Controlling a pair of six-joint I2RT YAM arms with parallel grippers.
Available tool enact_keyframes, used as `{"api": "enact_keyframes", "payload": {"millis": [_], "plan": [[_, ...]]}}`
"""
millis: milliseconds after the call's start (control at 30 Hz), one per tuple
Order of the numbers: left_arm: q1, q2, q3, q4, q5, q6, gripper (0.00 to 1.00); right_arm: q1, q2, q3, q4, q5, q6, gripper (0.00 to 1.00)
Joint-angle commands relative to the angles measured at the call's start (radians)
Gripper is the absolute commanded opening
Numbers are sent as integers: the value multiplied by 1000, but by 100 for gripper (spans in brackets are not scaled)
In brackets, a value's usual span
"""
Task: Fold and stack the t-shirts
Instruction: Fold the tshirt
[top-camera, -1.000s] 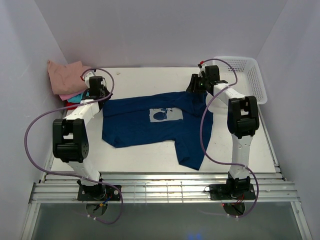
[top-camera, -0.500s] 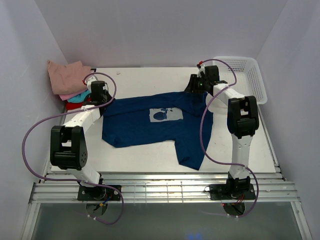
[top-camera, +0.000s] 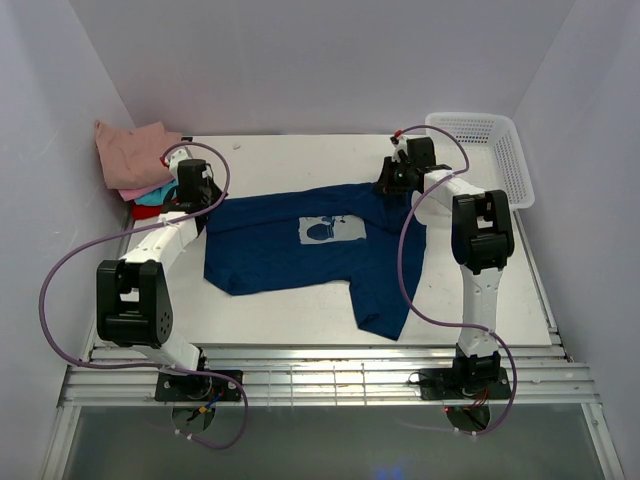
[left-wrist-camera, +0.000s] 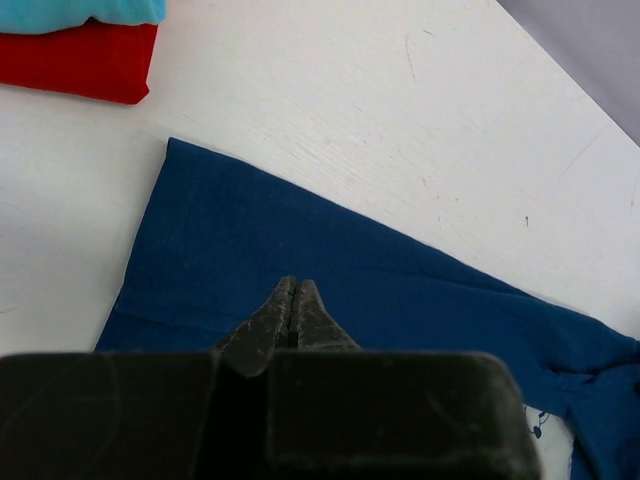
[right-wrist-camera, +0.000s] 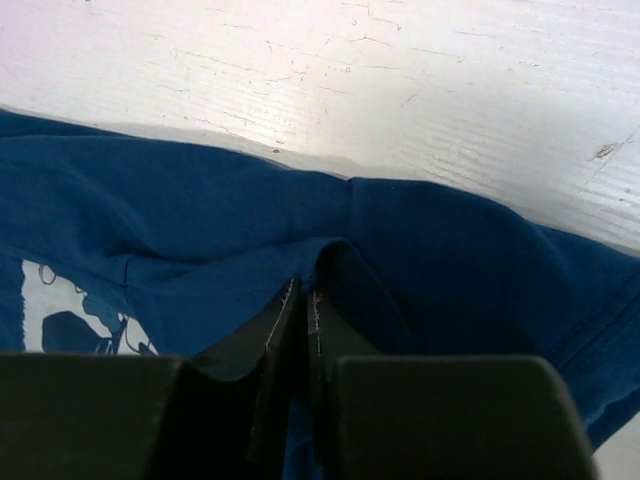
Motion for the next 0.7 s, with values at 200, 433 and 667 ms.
{"api": "enact_keyframes", "payload": {"millis": [200,433,667], "plan": [[-1,-63,-16,-4,-6,-12,0,4,-127,-107,66,-99,-6,8],[-1,-75,-39,-2,20,-29,0,52,-231,-192,26,-122,-29,8],[1,-94,-53,-8,44,-27,0,114,-292,-309,2,-91,-37,8]]}}
